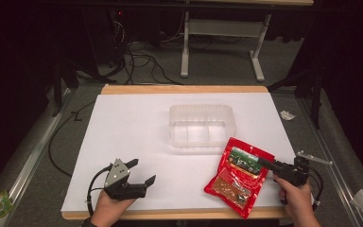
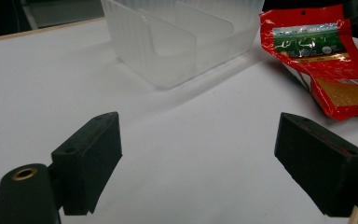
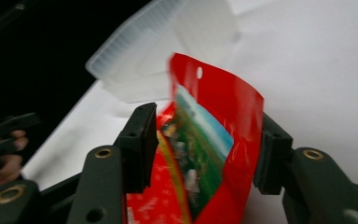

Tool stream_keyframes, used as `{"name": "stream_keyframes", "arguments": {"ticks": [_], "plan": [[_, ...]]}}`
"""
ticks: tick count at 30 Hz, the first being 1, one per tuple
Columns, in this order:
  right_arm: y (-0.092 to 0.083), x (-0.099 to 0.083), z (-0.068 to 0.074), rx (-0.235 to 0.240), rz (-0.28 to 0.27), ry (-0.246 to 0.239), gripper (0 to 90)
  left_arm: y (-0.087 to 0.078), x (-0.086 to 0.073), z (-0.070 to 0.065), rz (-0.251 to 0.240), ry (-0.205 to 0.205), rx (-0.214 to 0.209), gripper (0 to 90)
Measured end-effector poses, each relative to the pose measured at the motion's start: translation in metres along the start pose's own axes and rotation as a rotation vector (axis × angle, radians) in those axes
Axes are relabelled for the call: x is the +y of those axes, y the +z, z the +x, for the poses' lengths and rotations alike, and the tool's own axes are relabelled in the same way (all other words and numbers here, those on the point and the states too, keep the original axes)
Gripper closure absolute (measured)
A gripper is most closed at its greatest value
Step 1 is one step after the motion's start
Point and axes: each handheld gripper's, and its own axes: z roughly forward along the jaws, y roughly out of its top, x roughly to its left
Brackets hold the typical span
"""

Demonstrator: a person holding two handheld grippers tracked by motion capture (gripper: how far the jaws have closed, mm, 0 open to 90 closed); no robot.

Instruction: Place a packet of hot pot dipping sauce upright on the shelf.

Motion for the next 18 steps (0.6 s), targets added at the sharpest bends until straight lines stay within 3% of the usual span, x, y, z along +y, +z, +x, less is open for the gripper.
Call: {"name": "stream_keyframes", "arguments": {"ticks": [1,2,5,7,9,12,14,16,18], "plan": [[0.000,0.000,0.000,0.000,0.000,0.000,51.1,0.000,0.000,0.000,0.000,0.000,0.000,15.4],[-0.001,-0.001,0.007,0.043,-0.010,-0.039,51.3,0.000,0.000,0.000,0.001,0.000,-0.001,15.4],[0.004,-0.003,0.012,0.026,0.033,-0.064,49.9,0.001,0.000,0.000,0.003,0.001,-0.002,15.4],[0.010,-0.006,0.012,0.003,0.078,-0.062,48.2,0.001,0.000,-0.001,0.004,0.005,-0.003,15.4],[0.017,-0.007,0.012,-0.053,0.119,-0.067,48.3,0.001,0.000,-0.001,0.004,0.006,-0.003,15.5],[0.022,-0.007,0.013,-0.104,0.145,-0.081,45.6,0.001,0.000,-0.001,0.003,0.006,-0.003,15.6],[0.023,-0.007,0.013,-0.110,0.155,-0.078,45.7,0.001,0.000,0.000,-0.001,-0.004,-0.006,15.8],[0.026,-0.008,0.013,-0.124,0.170,-0.074,50.1,0.000,0.000,0.001,-0.004,-0.005,-0.007,15.8],[0.027,-0.009,0.013,-0.137,0.184,-0.095,63.3,0.000,0.000,0.000,-0.002,-0.003,-0.008,15.9]]}}
